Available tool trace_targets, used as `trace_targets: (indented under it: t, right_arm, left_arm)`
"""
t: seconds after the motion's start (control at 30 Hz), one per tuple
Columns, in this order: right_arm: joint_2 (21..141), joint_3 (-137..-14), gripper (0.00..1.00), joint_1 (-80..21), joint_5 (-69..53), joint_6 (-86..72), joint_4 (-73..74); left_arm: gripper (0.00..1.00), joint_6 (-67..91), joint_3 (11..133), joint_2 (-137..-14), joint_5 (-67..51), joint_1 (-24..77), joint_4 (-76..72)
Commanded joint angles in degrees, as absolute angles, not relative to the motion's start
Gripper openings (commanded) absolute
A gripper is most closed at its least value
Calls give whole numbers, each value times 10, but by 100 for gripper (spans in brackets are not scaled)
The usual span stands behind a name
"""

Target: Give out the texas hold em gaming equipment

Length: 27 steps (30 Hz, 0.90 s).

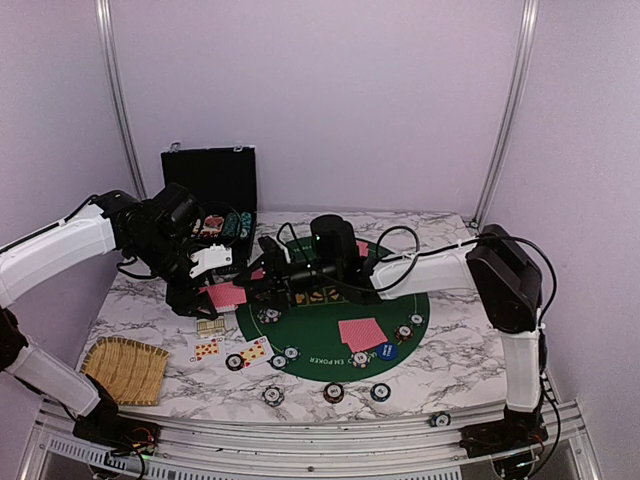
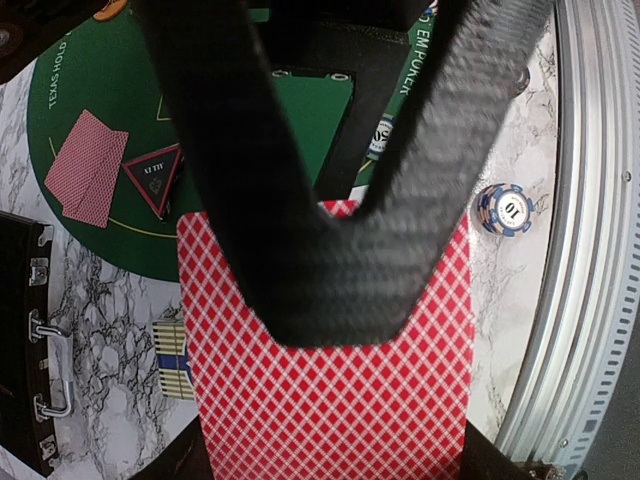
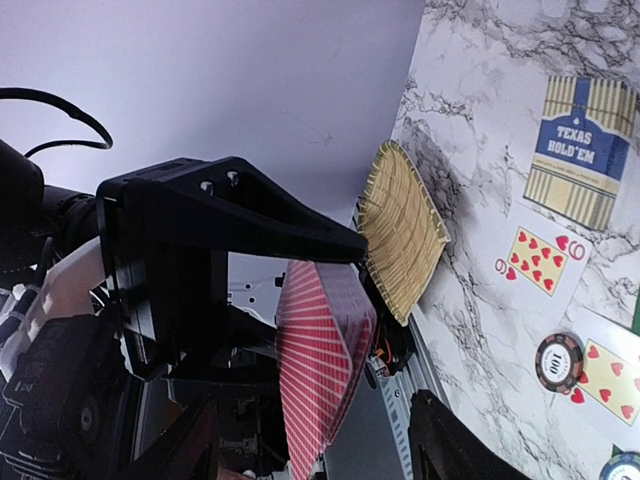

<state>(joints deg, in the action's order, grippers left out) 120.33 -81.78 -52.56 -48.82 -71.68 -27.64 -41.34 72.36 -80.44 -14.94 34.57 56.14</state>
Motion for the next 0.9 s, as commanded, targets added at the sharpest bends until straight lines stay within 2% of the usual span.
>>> trace_targets:
  t: [0.0,0.2,0.43,0.53,0.67,0.87]
  right_arm:
    - [1238,-857,64,-544,-493,-711,-267]
    - [1277,-891,68,-557,-499,-728,-284]
    - [1278,-890,66,-552,-492,-709,-248]
    - [1259,-874,61,-543,-483,-688,-225]
    - [1227,-831,48,-528,-479,-687,-236]
    - [1204,-816,44,-525,-480,-681,-235]
  left_arm:
    - [0,-416,728,-796,-158,345,566]
    - [0,-415,729,-798,-159,345,566]
    - [0,-414,727,-792,-160,345,566]
    - [0,-414,726,-792,-159,345,566]
    - [0,-415,724,-793,-160,345,566]
    - [0,-414,726,-795,-161,345,566]
